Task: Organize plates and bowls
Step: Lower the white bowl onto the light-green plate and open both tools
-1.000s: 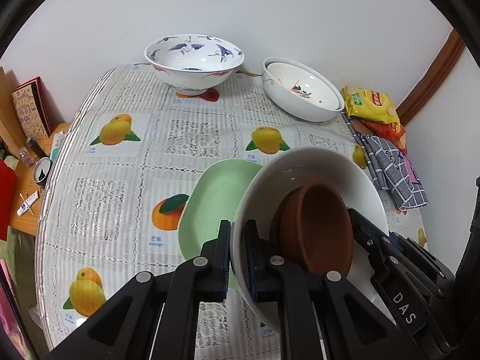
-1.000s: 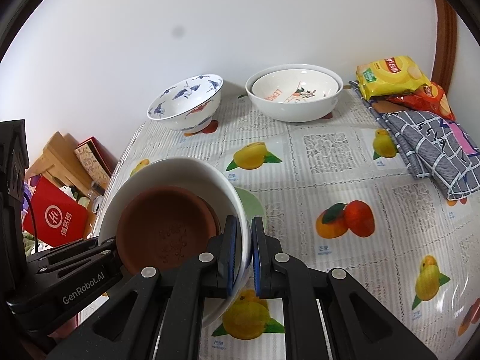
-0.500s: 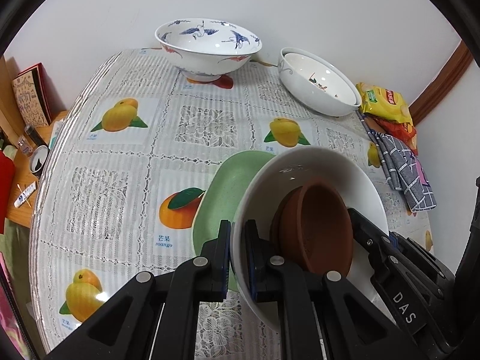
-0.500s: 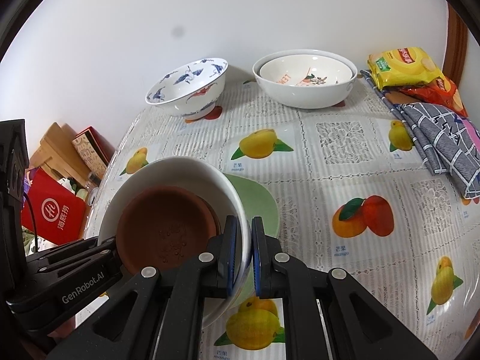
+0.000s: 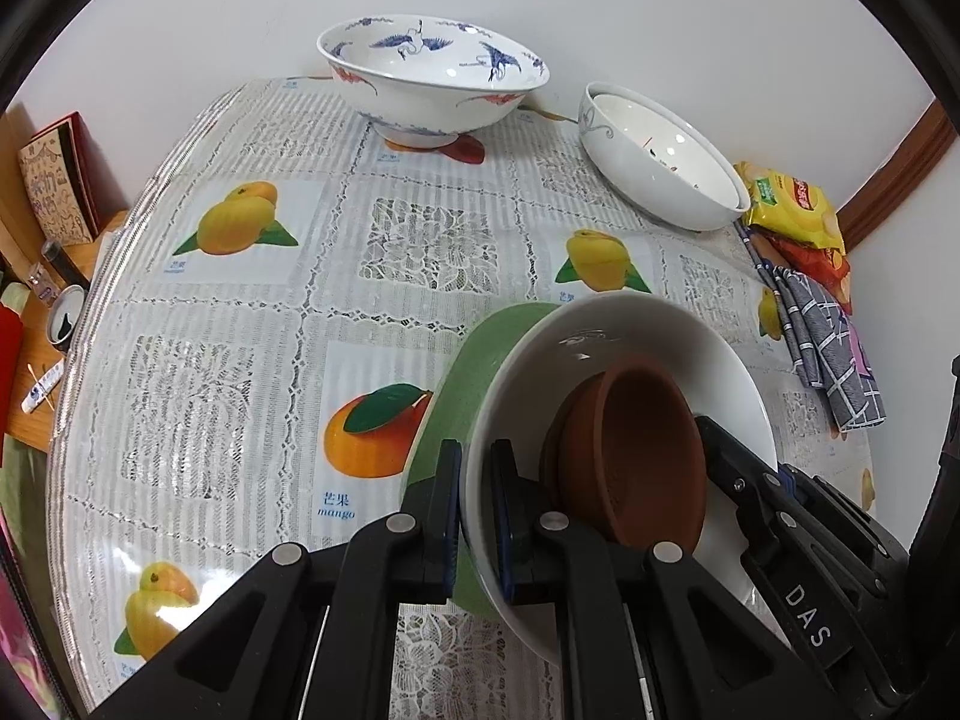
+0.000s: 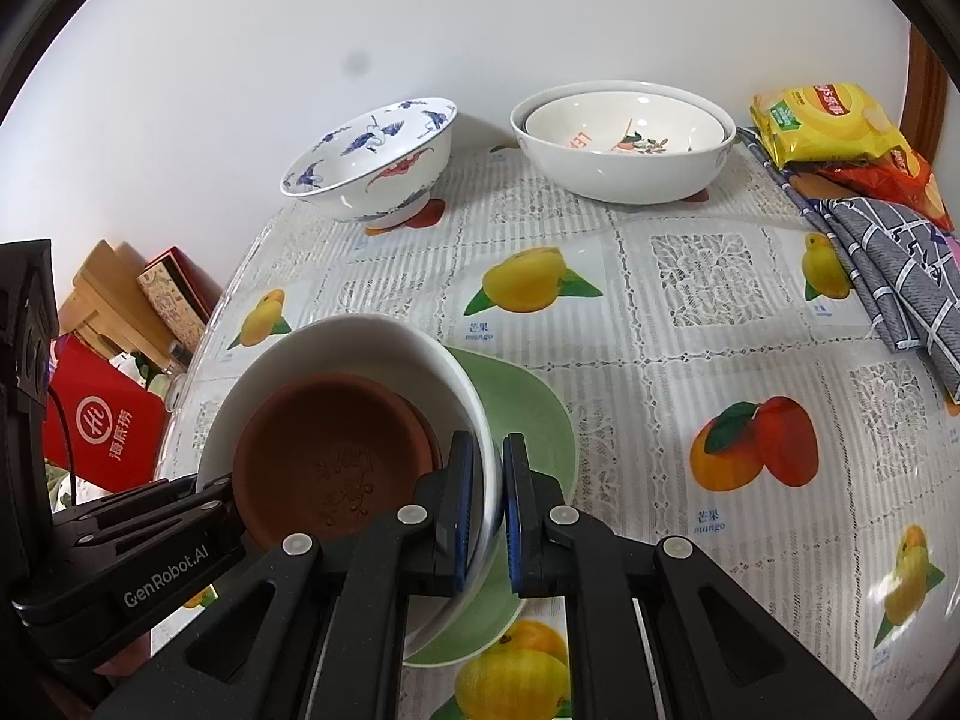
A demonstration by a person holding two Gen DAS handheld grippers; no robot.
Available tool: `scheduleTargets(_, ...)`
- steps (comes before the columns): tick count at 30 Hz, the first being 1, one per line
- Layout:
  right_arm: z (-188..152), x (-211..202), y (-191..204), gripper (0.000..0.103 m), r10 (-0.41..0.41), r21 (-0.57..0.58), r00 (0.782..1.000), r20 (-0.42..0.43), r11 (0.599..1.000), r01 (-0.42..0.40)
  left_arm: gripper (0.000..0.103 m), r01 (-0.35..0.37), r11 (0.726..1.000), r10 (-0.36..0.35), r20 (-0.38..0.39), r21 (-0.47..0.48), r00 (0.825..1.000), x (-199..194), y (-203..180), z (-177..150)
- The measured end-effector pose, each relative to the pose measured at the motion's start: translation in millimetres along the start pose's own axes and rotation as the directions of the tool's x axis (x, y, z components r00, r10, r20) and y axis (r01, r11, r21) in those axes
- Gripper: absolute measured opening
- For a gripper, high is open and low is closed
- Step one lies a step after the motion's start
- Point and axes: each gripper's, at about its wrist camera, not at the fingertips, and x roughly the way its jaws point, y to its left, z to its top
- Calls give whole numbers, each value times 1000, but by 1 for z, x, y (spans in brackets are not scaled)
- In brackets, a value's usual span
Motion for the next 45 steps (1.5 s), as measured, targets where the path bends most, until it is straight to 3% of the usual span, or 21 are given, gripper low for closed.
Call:
scheduleTargets(6,-2,18,-6,9,1,10,999,-36,1000,-1,10,-12,1000,12,-13,1,1000,15,1,0)
scheduleTargets(23,0,20,-7,10,11,-5,999,-33,1000,-11,10,-5,1000,5,-18,-6,1000,17,2,2)
scheduleTargets(31,3,18,-1,10,-33,-56,999,-16,998,32,13,-17,1000,17,-14,-3,1000,17,2,2)
scheduleTargets(45,3,-3,-5,13,-34,-72,999,-6,997,33,19,-64,998,64,27,9,998,-7,-3,-2)
